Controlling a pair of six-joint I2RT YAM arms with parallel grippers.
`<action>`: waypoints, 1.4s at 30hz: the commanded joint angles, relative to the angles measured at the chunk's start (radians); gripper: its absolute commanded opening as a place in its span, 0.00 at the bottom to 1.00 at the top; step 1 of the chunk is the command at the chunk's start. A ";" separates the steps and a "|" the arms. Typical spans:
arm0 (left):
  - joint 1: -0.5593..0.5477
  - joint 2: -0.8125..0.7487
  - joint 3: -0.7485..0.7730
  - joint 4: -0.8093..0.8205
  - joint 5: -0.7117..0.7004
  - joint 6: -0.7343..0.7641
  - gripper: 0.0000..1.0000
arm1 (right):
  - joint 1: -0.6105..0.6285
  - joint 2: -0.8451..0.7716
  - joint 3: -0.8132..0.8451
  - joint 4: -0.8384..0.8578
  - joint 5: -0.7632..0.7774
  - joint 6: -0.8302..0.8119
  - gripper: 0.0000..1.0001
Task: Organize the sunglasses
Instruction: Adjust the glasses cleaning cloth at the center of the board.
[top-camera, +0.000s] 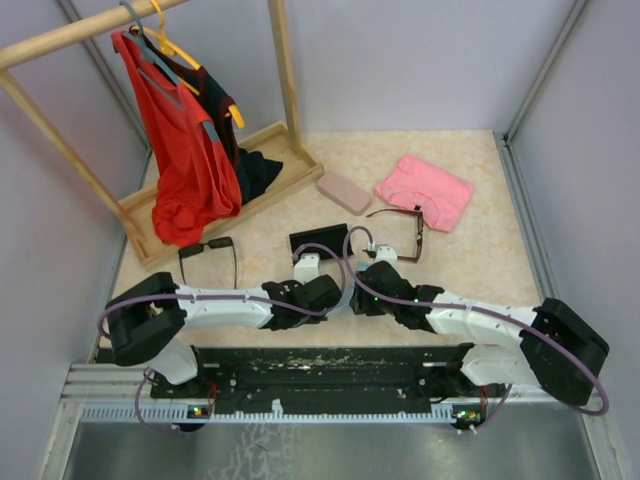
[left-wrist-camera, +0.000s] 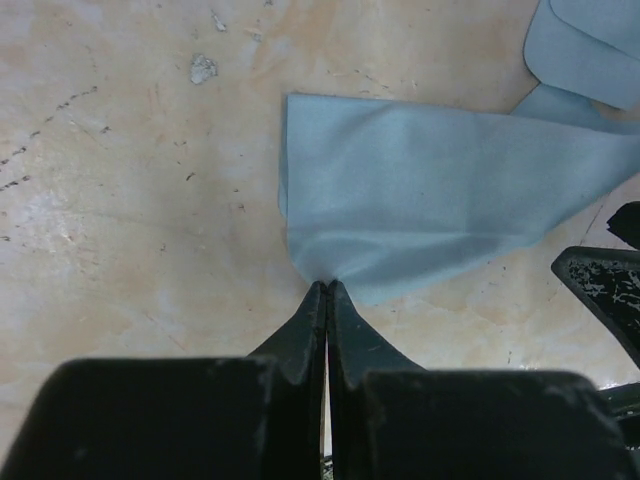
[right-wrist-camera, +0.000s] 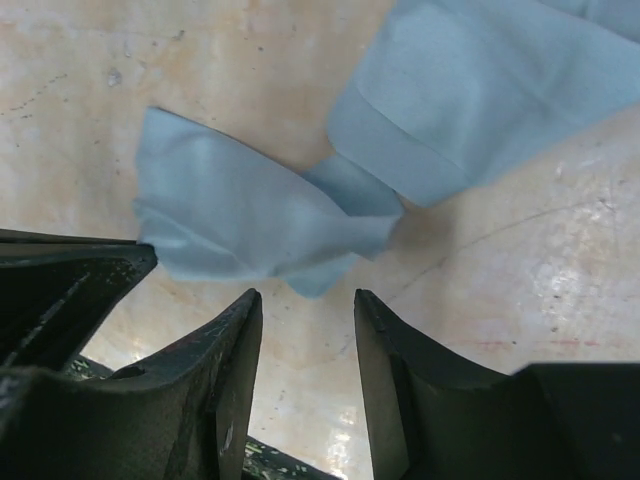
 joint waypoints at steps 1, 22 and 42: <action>0.031 0.005 -0.100 -0.074 0.039 0.003 0.01 | 0.052 0.068 0.122 -0.079 0.134 0.022 0.42; 0.069 -0.073 -0.193 0.171 0.128 0.108 0.01 | 0.111 0.226 0.260 -0.184 0.211 0.133 0.47; 0.185 -0.070 -0.125 0.191 0.147 0.193 0.01 | -0.039 0.285 0.331 -0.012 0.053 -0.016 0.24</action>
